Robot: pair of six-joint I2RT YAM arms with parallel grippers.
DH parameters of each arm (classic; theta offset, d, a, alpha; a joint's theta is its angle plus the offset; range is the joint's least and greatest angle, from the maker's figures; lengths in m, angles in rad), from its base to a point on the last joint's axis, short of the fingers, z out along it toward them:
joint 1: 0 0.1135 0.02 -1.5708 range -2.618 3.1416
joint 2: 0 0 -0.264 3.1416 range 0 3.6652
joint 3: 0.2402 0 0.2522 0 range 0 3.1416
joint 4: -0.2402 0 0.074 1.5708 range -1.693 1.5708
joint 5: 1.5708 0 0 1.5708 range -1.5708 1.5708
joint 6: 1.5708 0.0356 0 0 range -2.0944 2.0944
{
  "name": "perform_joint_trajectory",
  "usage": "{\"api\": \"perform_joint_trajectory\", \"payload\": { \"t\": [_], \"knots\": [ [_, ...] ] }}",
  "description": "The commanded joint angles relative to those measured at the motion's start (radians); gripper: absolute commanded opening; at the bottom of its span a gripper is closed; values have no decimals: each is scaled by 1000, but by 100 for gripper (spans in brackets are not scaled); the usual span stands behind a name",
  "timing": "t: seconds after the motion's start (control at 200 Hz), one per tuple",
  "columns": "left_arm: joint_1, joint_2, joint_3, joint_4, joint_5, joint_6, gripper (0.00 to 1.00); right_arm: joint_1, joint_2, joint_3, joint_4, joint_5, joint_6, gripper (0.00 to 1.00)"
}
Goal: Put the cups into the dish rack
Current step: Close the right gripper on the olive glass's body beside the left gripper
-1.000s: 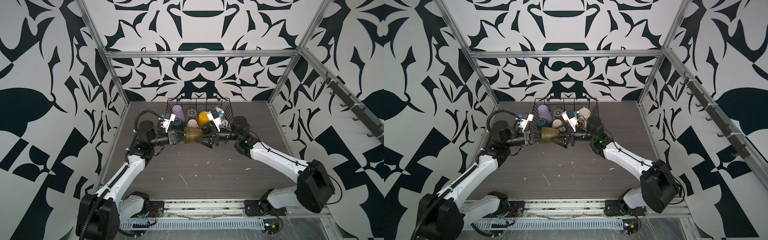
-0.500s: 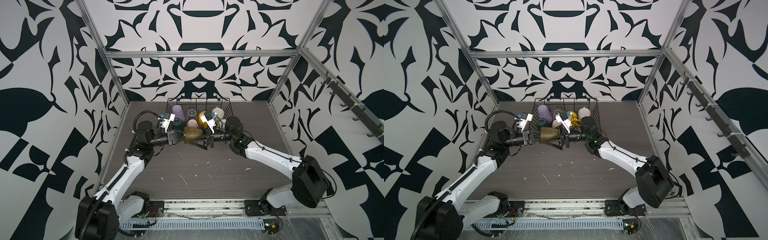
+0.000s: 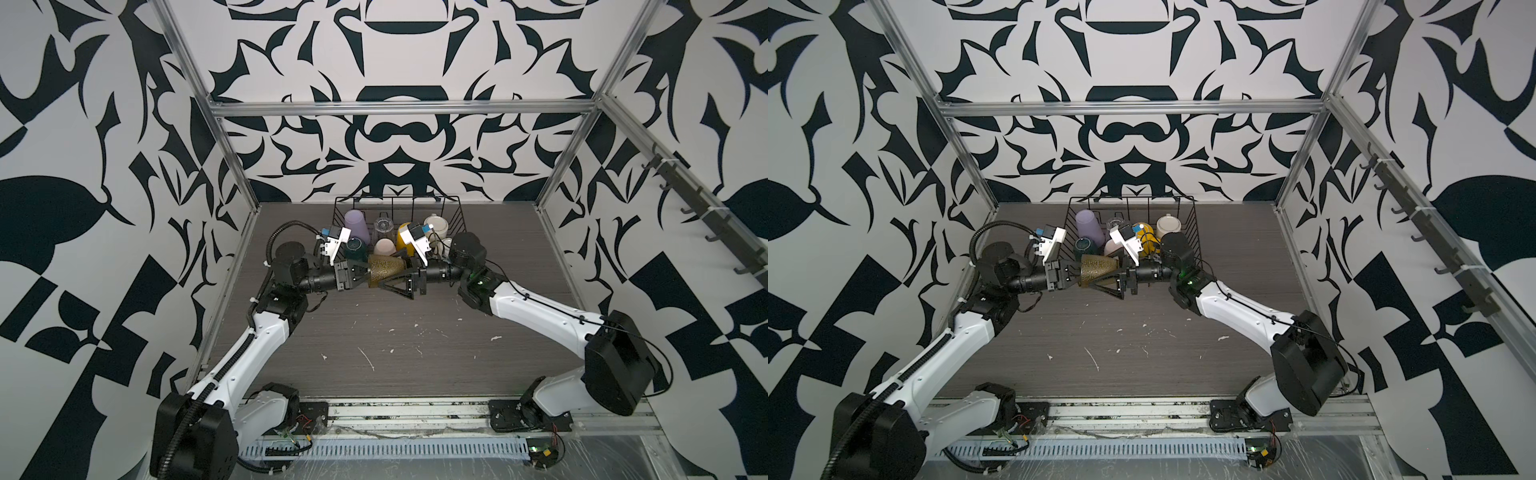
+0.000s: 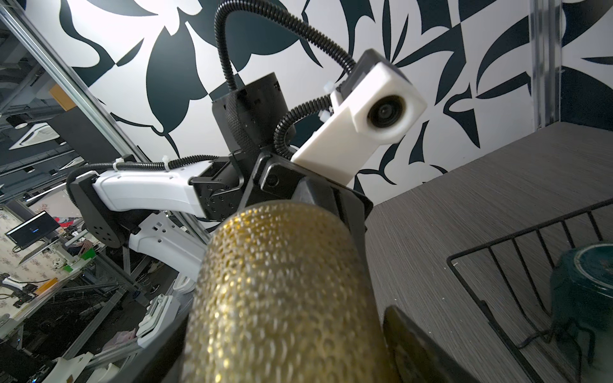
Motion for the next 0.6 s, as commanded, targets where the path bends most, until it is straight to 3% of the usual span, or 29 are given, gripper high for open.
{"api": "perform_joint_trajectory", "payload": {
  "t": [0.0, 0.16, 0.24, 0.365, 0.595],
  "knots": [
    [0, -12, -3, 37, 22, -5, 0, 5, -12, 48, 39, 6, 6, 87],
    [1, -4, -2, 37, 22, -7, 0, 5, -2, 57, 37, -3, 12, 80],
    [1, -3, -1, 37, 19, -7, 0, 5, 3, 61, 32, -4, 14, 72],
    [0, -2, 7, 32, 19, -6, 0, 5, 9, 66, 22, 1, 13, 41],
    [1, 9, 13, 24, 17, -3, 0, 5, 22, 87, 0, 9, 10, 2]
  ]
}}
